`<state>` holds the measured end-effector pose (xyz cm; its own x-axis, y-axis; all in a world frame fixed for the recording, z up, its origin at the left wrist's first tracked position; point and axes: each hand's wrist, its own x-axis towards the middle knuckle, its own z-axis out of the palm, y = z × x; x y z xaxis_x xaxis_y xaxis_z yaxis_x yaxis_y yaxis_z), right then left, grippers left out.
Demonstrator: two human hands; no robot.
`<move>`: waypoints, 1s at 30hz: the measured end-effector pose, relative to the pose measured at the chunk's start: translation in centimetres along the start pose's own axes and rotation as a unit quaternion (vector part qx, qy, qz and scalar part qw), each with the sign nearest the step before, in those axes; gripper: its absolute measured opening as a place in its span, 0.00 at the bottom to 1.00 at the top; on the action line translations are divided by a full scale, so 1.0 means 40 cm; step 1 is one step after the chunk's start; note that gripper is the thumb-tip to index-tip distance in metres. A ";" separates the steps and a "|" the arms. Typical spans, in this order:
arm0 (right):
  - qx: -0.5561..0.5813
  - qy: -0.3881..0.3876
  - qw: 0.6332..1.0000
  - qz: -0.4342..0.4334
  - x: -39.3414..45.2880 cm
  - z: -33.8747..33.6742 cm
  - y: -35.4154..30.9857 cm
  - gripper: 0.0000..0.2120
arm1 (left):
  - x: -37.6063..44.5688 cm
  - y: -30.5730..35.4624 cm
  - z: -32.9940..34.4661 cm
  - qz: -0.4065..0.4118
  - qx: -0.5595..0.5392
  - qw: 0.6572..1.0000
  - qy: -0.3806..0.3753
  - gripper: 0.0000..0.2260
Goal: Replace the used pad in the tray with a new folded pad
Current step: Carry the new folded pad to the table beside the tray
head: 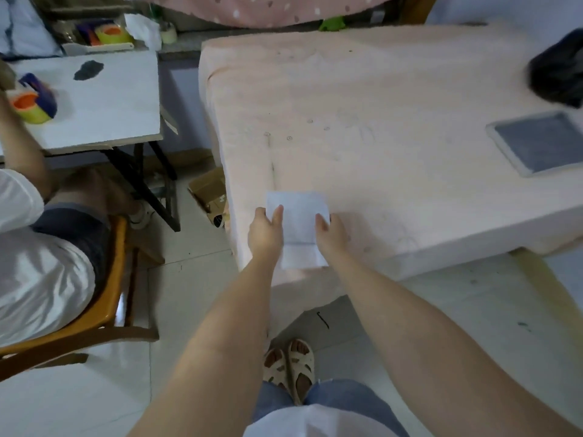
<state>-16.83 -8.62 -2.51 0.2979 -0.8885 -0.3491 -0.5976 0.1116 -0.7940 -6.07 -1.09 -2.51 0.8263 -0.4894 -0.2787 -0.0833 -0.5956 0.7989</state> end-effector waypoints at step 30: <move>0.130 0.252 0.948 0.142 0.060 -0.718 0.409 0.13 | -0.333 0.394 0.688 0.206 0.157 0.925 -0.279 0.20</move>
<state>-47.27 -21.72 -2.05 -0.2809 -0.8984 -0.3376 -0.3772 0.4268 -0.8219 -33.71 -21.49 -0.88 0.2806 -0.9159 -0.2870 -0.5568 -0.3989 0.7286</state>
